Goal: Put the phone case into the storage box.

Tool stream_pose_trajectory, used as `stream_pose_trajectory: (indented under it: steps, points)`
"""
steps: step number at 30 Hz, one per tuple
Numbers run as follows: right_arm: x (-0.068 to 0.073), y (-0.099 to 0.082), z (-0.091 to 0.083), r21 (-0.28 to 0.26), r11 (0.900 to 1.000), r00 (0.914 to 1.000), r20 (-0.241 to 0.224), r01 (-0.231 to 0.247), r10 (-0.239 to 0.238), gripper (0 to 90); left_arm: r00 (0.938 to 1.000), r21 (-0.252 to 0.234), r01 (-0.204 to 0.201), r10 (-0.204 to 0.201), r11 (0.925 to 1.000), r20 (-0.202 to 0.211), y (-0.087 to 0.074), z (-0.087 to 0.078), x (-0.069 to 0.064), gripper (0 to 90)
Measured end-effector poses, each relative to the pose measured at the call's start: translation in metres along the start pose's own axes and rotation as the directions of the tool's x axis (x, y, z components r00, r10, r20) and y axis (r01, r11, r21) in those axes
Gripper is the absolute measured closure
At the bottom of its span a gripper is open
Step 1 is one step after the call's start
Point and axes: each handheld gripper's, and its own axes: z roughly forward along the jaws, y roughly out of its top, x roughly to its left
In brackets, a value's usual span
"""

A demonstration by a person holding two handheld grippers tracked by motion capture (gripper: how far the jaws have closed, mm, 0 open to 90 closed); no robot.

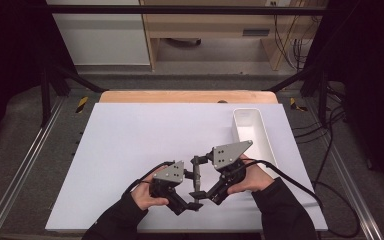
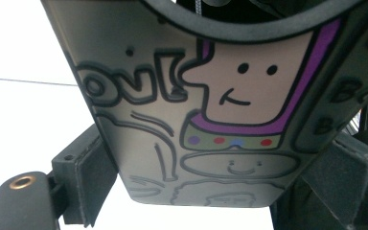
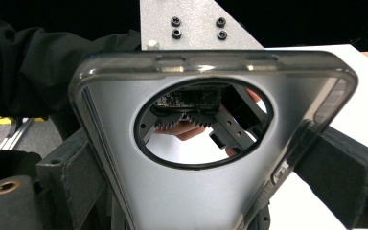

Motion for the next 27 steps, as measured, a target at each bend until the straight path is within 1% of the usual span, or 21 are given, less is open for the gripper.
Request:
stream_pose_trajectory:
  steps: [6, 14, 20, 27]
  points:
    - [-0.0009, -0.0004, 0.0005, 0.006, 1.0000, 0.9999, -0.012, -0.004, 0.004, 11.1, 1.0000, 0.005, -0.004, 0.004, 1.0000, -0.002, -0.0003, 0.0005, -0.0002, 11.4]
    - [-0.0033, -0.0005, 0.0005, 0.010, 0.9999, 0.9997, -0.021, -0.011, 0.011, 11.8, 1.0000, 0.006, 0.001, -0.001, 1.0000, -0.008, -0.0006, 0.0005, 0.0004, 11.4]
    - [-0.0046, -0.0008, 0.0000, 0.020, 0.9998, 0.9997, -0.023, 0.002, -0.002, 12.1, 0.9997, 0.010, -0.004, 0.004, 0.9999, -0.025, -0.0007, 0.0015, 0.0006, 11.3]
    - [-0.0052, -0.0010, 0.0007, 0.020, 0.9998, 0.9997, -0.024, 0.008, -0.007, 12.3, 0.9996, 0.011, -0.001, 0.001, 0.9999, -0.029, -0.0009, 0.0013, 0.0007, 11.2]
